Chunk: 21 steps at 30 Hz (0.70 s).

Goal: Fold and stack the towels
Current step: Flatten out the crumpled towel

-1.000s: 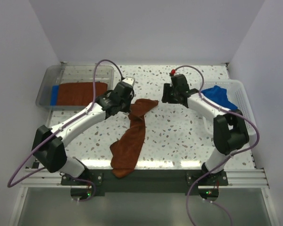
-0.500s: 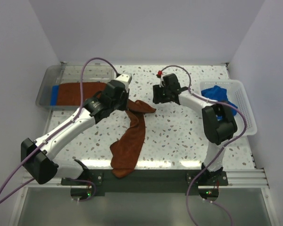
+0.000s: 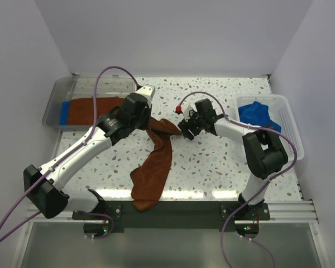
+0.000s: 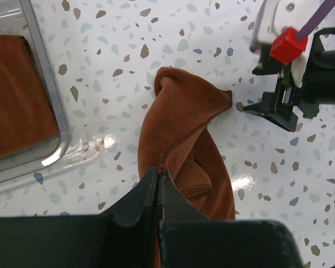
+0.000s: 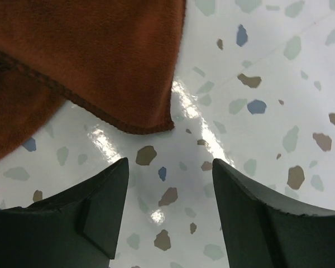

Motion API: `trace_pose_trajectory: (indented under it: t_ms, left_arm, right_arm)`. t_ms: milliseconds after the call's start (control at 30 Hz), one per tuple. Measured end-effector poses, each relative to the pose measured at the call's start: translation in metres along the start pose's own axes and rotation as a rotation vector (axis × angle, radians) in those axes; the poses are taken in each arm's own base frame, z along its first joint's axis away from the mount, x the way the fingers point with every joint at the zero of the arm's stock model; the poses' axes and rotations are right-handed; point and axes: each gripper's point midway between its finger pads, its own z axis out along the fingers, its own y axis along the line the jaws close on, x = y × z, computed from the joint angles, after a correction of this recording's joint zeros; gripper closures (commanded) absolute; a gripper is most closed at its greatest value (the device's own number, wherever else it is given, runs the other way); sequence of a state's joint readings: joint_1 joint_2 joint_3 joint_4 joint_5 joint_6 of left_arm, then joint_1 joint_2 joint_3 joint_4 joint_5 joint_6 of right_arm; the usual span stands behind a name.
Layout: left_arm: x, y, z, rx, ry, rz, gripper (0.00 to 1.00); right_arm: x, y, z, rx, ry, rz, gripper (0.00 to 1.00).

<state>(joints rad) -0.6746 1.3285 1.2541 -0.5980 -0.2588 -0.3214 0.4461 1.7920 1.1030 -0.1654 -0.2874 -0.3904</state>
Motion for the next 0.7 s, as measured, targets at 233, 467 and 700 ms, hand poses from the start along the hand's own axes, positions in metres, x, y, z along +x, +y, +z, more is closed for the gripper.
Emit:
trace_pose_trajectory:
  t_ms: [233, 467, 700]
  left_arm:
    - [-0.006, 0.001, -0.005, -0.009, -0.008, -0.001, 1.00]
    - [-0.011, 0.002, -0.007, -0.014, -0.018, -0.004, 1.00]
    - [-0.015, 0.001, -0.009, -0.011, -0.024, -0.008, 1.00]
  right_arm:
    - [-0.015, 0.025, 0.010, -0.066, -0.066, -0.194, 0.34]
    - [-0.024, 0.031, 0.013, -0.088, -0.102, -0.281, 0.35]
    - [-0.032, 0.037, 0.015, -0.101, -0.105, -0.341, 0.39]
